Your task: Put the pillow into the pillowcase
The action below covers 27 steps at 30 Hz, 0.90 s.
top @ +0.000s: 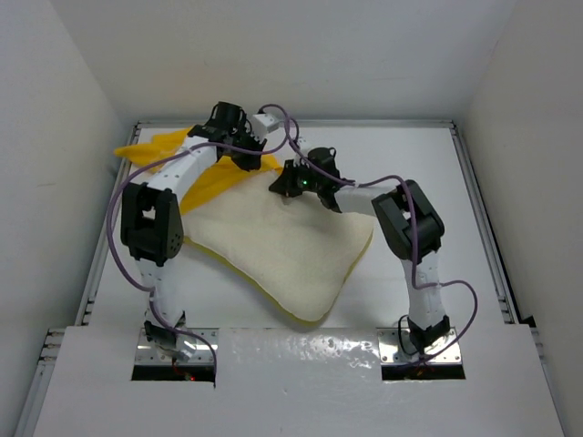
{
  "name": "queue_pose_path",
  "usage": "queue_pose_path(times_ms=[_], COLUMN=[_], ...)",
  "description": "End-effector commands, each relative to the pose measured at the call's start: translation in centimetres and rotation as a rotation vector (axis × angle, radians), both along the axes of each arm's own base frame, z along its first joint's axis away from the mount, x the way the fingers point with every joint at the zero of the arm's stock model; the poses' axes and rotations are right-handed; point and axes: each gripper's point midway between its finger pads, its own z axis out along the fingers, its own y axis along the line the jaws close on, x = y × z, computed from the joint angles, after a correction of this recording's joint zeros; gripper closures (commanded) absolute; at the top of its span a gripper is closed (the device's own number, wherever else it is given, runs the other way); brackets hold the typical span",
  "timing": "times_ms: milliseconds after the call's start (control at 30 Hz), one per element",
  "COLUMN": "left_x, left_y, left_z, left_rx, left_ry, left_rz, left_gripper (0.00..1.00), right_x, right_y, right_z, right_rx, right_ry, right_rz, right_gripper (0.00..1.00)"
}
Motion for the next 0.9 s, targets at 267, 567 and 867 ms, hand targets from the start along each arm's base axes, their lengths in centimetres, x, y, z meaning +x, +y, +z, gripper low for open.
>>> queue_pose_path(times_ms=[267, 567, 867], left_x=[-9.2, -7.2, -9.0], left_y=[-7.1, 3.6, 28.4], left_z=[2.6, 9.8, 3.6], left_rx=[-0.24, -0.293, -0.044], left_ry=[0.105, -0.05, -0.036], left_rz=[-0.391, -0.119, 0.731], left_gripper=[1.0, 0.0, 1.0], right_x=[3.0, 6.1, -0.2], right_y=[-2.0, -9.1, -2.1], right_z=[6.1, 4.1, 13.1], right_rx=[0.102, -0.231, -0.368], right_ry=[-0.061, -0.077, -0.395], right_rz=[-0.405, -0.461, -0.101], right_gripper=[1.0, 0.01, 1.0])
